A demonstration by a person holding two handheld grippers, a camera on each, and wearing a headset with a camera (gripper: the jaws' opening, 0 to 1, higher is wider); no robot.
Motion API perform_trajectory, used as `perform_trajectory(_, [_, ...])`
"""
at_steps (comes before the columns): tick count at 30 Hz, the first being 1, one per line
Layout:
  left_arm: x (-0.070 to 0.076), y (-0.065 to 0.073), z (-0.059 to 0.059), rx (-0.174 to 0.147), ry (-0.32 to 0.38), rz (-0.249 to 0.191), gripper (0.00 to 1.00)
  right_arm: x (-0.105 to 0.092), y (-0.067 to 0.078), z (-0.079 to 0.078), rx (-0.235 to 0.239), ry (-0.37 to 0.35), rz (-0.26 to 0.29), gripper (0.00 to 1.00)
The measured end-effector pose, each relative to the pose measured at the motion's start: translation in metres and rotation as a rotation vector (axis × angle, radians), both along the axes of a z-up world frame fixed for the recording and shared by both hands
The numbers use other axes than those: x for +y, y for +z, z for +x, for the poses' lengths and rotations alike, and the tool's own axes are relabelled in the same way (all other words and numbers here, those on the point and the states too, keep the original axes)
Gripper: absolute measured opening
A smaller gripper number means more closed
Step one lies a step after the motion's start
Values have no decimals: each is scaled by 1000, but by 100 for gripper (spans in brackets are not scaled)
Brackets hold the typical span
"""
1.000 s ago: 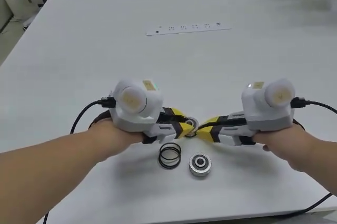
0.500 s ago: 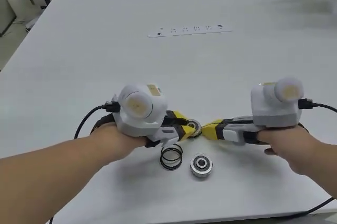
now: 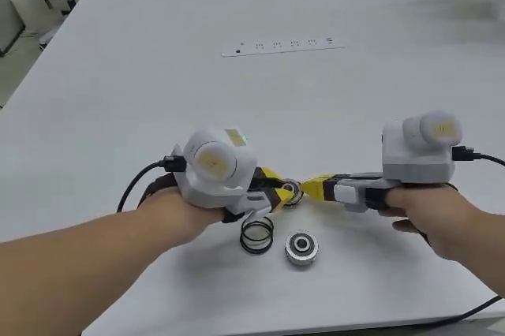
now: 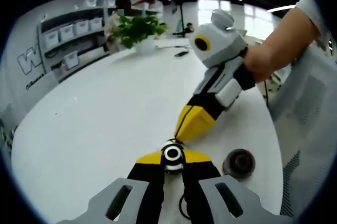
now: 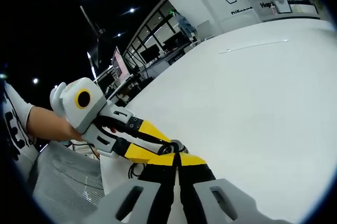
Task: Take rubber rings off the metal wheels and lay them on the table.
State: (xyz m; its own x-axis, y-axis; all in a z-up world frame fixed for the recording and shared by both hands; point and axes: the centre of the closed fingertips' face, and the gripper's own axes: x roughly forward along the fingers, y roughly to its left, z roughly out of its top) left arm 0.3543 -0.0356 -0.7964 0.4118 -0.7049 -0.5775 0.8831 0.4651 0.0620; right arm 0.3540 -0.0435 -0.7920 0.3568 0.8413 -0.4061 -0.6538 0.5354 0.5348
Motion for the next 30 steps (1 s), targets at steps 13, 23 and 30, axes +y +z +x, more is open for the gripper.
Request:
perform_trajectory(13, [-1,0,0,-7,-4,10,12,6,4,-5,13,11,25,0])
perform_trajectory(23, [0,0,0,-7,4,5,12,14,13,-11,1,46,65,0])
perform_trajectory(30, [-1,1,0,1,18,-4,13,3,7,-6,-7,12,38,0])
